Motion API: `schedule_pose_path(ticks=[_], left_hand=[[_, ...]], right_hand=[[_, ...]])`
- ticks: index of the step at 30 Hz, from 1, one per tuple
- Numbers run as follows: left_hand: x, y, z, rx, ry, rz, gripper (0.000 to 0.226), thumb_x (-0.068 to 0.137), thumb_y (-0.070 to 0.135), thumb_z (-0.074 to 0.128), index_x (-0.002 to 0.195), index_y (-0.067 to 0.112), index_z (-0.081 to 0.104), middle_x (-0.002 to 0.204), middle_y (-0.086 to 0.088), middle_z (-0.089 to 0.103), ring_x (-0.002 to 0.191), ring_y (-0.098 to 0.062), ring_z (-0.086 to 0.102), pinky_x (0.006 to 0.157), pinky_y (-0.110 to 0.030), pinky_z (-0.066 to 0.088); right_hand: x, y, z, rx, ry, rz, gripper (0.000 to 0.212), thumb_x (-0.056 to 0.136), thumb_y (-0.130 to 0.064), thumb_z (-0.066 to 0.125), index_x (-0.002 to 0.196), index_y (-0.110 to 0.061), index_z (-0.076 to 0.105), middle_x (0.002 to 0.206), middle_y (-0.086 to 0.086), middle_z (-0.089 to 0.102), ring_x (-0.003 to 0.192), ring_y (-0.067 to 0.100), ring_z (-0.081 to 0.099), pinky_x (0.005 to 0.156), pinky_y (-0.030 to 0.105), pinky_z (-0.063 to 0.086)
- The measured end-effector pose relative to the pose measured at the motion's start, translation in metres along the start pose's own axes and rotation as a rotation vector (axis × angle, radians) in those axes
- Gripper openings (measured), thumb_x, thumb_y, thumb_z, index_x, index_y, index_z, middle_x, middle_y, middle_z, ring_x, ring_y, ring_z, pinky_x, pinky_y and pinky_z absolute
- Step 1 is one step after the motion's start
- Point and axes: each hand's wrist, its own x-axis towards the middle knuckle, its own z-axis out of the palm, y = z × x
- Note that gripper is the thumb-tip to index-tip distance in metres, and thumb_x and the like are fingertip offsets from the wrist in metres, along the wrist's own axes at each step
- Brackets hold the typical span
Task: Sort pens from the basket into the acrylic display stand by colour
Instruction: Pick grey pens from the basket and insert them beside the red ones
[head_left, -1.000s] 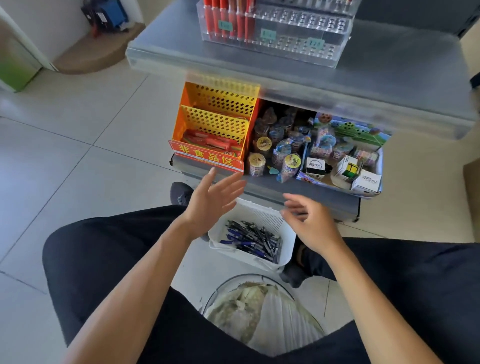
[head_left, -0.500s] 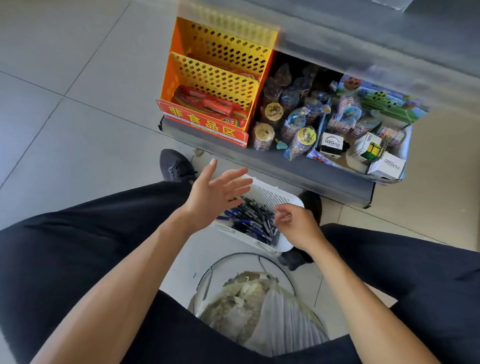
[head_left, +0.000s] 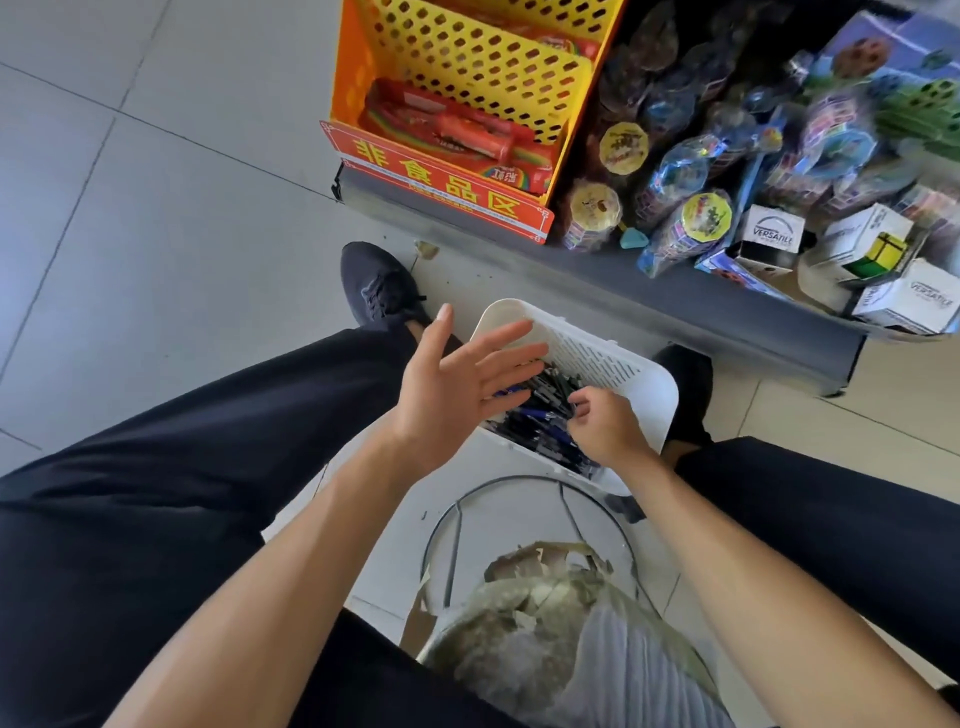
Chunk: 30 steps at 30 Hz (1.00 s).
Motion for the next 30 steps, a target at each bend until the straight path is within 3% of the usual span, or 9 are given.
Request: schedule_pose_path(ticks=[7,12,16,24,27,30], left_hand=[[0.003,0.0,-0.004,-0.04,0.007,0.015,0.08,0.1,0.066,0.011,0.144,0.014,0.053,0.141,-0.013,0.061,0.134,-0.03,0.055,0.118,-0.053,0.033],[0.0,0.001,-0.01,-0.051,0.023,0.024,0.081,0.1,0.067,0.011,0.143,0.014,0.054,0.14,-0.014,0.061,0.134,-0.03,0.055,0.119,-0.054,0.032],[-0.004,0.001,-0.014,-0.056,0.038,0.025,0.082,0.1,0.067,0.01,0.144,0.013,0.053,0.14,-0.014,0.061,0.133,-0.03,0.055,0.118,-0.053,0.033],[-0.005,0.002,-0.02,-0.062,0.06,0.037,0.082,0.1,0.067,0.01,0.142,0.013,0.054,0.139,-0.014,0.062,0.132,-0.03,0.056,0.114,-0.05,0.038],[-0.004,0.0,-0.022,-0.074,0.058,0.043,0.082,0.1,0.067,0.011,0.14,0.012,0.056,0.137,-0.015,0.063,0.13,-0.031,0.058,0.109,-0.047,0.042],[-0.004,-0.003,-0.023,-0.05,0.071,0.049,0.079,0.1,0.065,0.015,0.135,0.011,0.061,0.133,-0.016,0.066,0.125,-0.03,0.061,0.107,-0.047,0.044]], right_hand=[[0.03,0.001,0.022,-0.102,0.035,0.008,0.033,0.091,-0.006,0.064,0.124,-0.006,0.067,0.118,0.014,0.071,0.111,0.033,0.065,0.102,0.047,0.051],[0.042,-0.008,0.033,-0.29,0.001,0.042,0.021,0.09,-0.02,0.066,0.111,-0.018,0.07,0.106,0.008,0.072,0.104,0.033,0.066,0.088,0.042,0.055],[0.045,-0.018,0.04,-0.43,-0.031,0.045,0.027,0.091,-0.024,0.068,0.114,-0.011,0.067,0.11,0.013,0.07,0.106,0.036,0.067,0.082,0.042,0.055],[0.048,-0.021,0.039,-0.471,-0.025,0.014,0.037,0.082,-0.02,0.073,0.116,-0.01,0.063,0.107,0.014,0.07,0.102,0.037,0.068,0.078,0.042,0.055],[0.043,-0.02,0.036,-0.421,-0.094,0.014,0.027,0.076,-0.031,0.076,0.093,-0.012,0.067,0.09,0.009,0.069,0.09,0.034,0.069,0.07,0.034,0.051],[0.034,-0.011,0.029,-0.258,-0.164,0.016,0.026,0.071,-0.034,0.077,0.061,-0.019,0.058,0.059,-0.004,0.055,0.062,0.019,0.057,0.056,0.027,0.038]])
